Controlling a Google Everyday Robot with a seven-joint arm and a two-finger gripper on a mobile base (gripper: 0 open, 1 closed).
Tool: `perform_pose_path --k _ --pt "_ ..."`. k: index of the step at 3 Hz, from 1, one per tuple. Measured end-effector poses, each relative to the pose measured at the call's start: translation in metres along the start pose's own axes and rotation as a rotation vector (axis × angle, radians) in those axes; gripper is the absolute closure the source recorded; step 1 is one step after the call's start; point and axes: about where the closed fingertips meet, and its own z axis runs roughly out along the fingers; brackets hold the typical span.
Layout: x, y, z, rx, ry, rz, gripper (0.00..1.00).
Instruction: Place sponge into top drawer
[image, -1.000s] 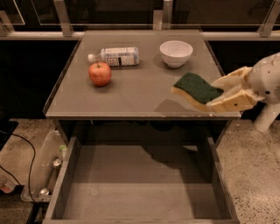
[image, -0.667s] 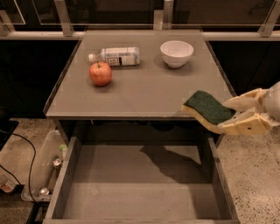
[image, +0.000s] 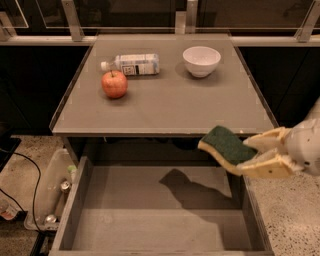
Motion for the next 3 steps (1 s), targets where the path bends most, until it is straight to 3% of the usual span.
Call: perform_pose_path --k 1,3 --pt "0.029 0.025 0.029 -0.025 0.019 0.049 1.0" --pt "0.051 0.05 0.092 -0.032 0.001 0.066 1.0"
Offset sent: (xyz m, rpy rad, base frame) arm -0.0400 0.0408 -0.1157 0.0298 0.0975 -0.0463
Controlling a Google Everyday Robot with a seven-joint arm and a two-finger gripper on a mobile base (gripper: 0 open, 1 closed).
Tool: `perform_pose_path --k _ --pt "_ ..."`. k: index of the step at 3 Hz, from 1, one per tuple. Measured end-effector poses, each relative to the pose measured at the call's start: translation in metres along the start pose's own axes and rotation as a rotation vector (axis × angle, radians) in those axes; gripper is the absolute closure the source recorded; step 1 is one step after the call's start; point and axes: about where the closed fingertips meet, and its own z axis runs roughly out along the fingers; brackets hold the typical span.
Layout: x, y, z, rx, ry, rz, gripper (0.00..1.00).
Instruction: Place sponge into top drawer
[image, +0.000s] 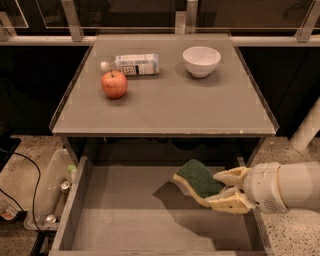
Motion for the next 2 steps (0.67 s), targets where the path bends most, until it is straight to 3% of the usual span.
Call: perform_pose_path --k 2 --pt "0.04 0.003 0.077 0.079 0.079 -0.019 1.0"
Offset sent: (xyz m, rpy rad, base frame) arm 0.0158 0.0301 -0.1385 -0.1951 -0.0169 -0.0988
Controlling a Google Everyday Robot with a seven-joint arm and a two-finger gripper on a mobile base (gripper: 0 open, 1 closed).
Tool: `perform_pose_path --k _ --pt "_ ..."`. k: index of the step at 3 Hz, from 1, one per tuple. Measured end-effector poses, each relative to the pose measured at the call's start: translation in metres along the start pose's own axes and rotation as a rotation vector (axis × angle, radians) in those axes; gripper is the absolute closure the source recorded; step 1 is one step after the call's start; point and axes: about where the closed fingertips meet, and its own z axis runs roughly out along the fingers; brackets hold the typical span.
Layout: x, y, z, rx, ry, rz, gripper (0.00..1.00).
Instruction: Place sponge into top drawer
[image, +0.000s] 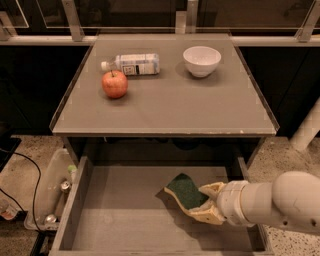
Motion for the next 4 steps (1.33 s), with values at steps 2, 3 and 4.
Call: perform_pose_path --k 2,3,4 --pt "0.034 -0.014 0.045 0.044 0.076 0.021 1.0" --pt "0.033 -0.014 0.046 0.045 0.077 0.021 0.82" --pt "0.033 -0.014 0.046 0.045 0.077 0.021 0.58"
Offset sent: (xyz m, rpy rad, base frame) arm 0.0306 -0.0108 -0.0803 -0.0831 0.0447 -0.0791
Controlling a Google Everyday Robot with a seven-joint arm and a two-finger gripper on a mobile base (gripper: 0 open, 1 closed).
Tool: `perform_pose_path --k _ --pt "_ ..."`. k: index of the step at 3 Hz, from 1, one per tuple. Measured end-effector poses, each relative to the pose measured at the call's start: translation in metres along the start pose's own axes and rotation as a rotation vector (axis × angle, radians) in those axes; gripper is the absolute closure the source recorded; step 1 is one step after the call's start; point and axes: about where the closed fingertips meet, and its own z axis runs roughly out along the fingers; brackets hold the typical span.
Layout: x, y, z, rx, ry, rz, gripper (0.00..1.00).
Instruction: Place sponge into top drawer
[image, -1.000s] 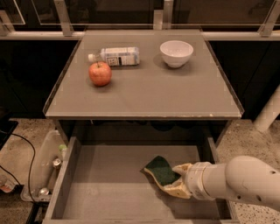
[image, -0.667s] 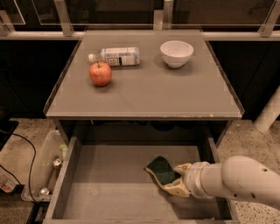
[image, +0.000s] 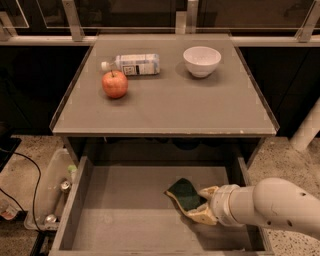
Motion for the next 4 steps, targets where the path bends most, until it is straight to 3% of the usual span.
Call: perform_pose_path --k 2,3,4 --pt "0.0 0.0 0.0 0.0 0.0 0.0 0.11" --pt "-0.0001 0.0 0.0 0.0 0.0 0.0 0.0" --pt "-0.0001 0.0 0.0 0.0 0.0 0.0 0.0"
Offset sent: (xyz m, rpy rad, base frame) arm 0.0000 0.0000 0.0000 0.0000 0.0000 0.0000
